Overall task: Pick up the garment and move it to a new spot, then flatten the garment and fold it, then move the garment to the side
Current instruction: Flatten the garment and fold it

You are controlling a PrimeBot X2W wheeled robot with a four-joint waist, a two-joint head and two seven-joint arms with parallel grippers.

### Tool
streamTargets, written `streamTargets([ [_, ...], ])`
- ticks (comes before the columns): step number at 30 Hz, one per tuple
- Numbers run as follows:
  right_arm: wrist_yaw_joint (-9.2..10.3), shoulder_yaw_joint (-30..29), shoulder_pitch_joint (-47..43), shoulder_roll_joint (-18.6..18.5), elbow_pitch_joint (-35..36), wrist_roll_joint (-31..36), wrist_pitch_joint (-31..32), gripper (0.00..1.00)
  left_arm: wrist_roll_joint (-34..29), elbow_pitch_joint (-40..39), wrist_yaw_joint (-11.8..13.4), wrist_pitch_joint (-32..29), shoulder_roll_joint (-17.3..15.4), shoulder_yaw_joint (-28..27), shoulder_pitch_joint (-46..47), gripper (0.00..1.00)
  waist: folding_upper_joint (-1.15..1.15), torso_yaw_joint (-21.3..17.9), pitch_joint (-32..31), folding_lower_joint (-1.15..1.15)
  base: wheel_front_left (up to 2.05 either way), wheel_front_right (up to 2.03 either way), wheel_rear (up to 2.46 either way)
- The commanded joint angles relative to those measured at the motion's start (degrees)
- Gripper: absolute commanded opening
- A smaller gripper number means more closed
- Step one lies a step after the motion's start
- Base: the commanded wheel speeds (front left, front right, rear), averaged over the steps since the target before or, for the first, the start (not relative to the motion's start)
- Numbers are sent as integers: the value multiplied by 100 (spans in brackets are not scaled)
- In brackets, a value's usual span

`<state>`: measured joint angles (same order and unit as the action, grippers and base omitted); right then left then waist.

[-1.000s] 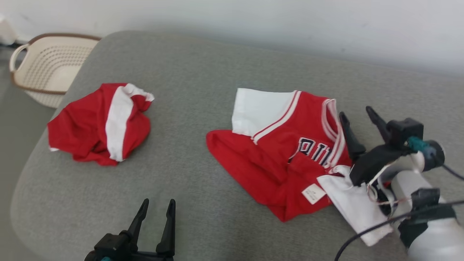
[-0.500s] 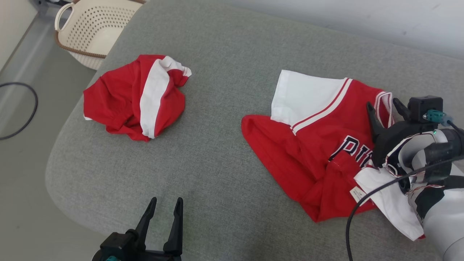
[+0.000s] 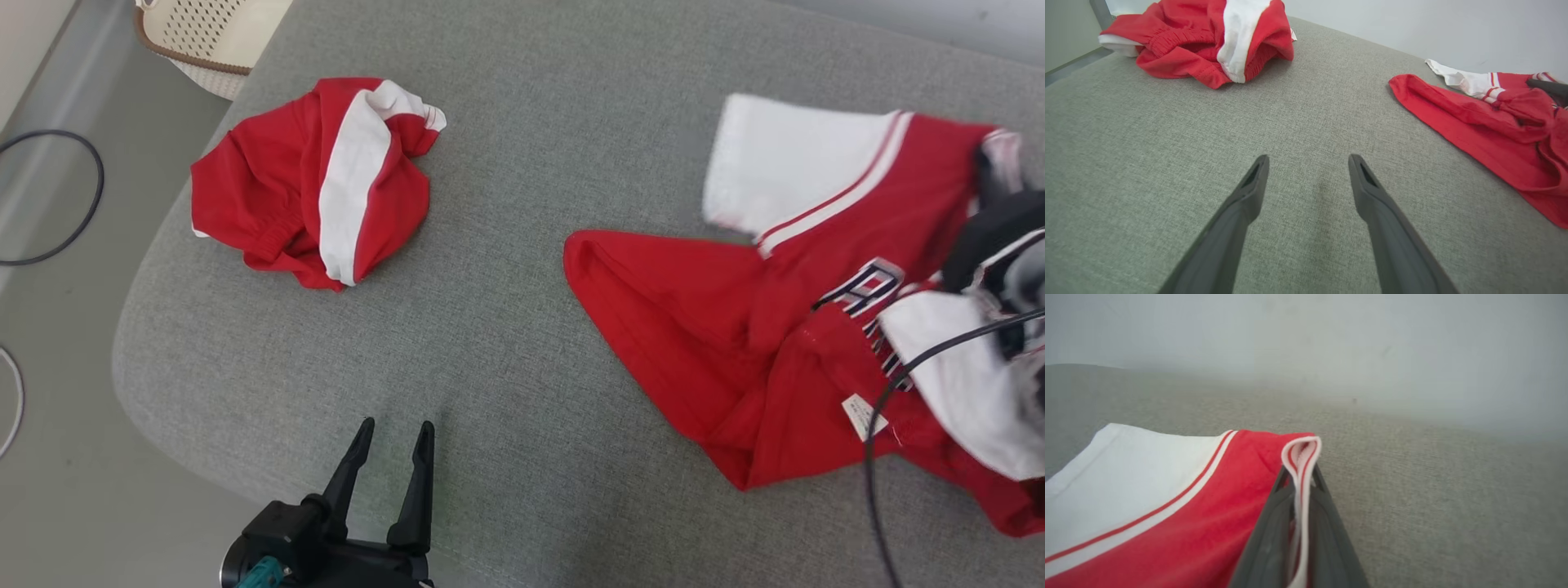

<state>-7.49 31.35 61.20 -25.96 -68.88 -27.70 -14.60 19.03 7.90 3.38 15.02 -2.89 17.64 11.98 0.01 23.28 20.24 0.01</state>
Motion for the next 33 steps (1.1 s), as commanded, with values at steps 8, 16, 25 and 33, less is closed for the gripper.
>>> streamTargets([
  [8, 0, -1930, 170, -934, 336, 734, -55, 0, 9, 13, 38, 23, -1, 140, 137, 100, -1, -57, 227, -1, 0, 0, 0],
  [16, 0, -3906, -500, -925, 339, 2026, -57, 6, -95, 44, 4, 23, -1, 151, 231, 100, -1, -263, 159, -1, 0, 0, 0],
  [25, 0, -4853, -1131, -226, 1141, 2811, -56, 100, -213, 153, -93, 23, -3, 66, 265, 100, -1, -678, -123, -1, 0, 0, 0],
  [33, 0, -4633, -2119, 479, 2221, 2701, -57, 100, -311, 286, -230, 23, -3, -125, 43, 100, -1, -1164, -577, -1, 0, 0, 0],
])
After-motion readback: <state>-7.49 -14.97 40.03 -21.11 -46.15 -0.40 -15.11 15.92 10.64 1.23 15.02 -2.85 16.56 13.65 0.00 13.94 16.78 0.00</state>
